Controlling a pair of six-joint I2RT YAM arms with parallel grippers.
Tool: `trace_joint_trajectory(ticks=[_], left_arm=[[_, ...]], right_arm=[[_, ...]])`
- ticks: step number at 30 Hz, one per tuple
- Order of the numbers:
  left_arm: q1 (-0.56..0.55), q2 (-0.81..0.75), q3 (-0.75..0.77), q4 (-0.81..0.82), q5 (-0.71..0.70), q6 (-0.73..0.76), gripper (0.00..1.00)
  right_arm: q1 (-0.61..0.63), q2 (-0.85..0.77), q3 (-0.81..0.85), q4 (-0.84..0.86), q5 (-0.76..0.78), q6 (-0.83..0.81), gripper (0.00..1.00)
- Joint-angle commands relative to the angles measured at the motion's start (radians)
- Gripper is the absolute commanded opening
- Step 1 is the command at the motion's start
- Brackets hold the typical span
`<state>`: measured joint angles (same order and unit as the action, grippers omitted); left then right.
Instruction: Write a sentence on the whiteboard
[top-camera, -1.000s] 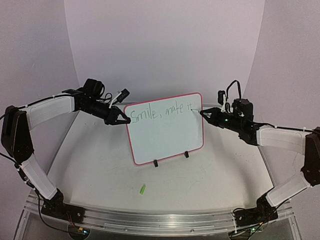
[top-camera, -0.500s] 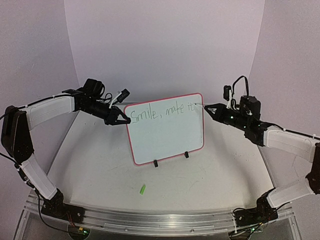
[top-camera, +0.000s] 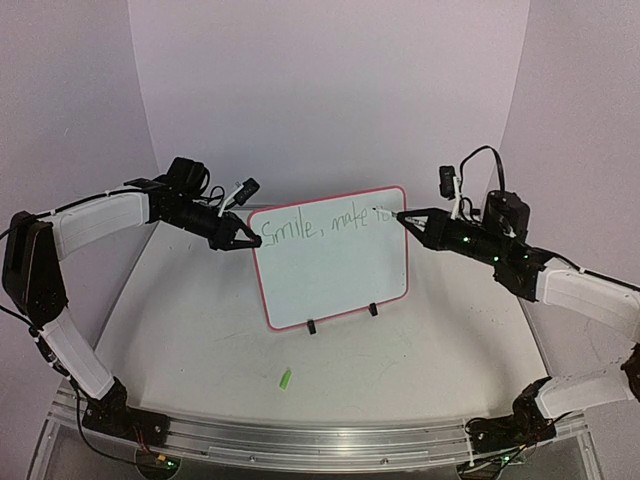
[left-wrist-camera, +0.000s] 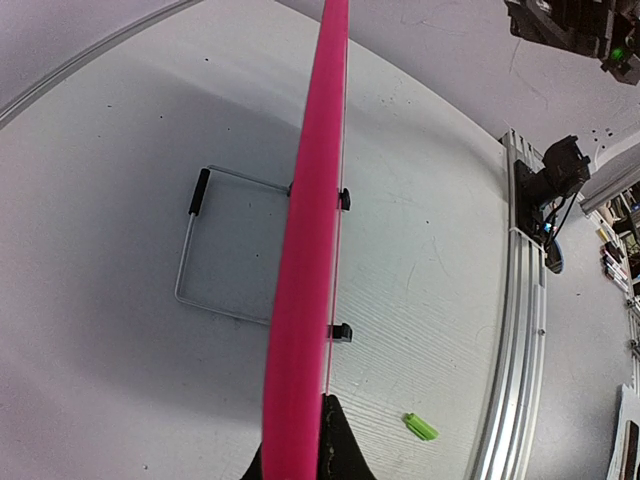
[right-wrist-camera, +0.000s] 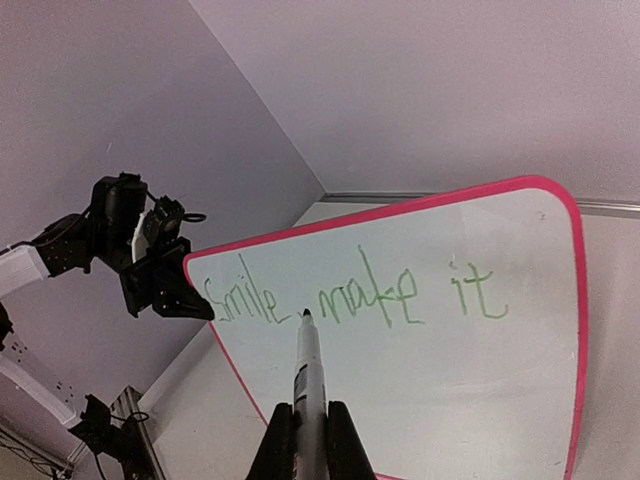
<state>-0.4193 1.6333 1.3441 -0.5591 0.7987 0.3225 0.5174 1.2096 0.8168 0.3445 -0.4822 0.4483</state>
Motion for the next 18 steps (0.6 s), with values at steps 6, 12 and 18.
trace_joint_trajectory(ticks=[6,12,18], left_arm=[[-0.012,-0.005,0.008,-0.005,-0.15,0.076,0.0],[-0.013,-0.005,0.009,-0.004,-0.149,0.077,0.0],[-0.014,-0.005,0.009,-0.004,-0.15,0.076,0.0]], right_arm=[[0.231,0.131,0.052,0.08,0.133,-0.037,0.0],[0.351,0.24,0.103,0.137,0.218,-0.053,0.0],[0.451,0.348,0.173,0.184,0.289,-0.076,0.0]])
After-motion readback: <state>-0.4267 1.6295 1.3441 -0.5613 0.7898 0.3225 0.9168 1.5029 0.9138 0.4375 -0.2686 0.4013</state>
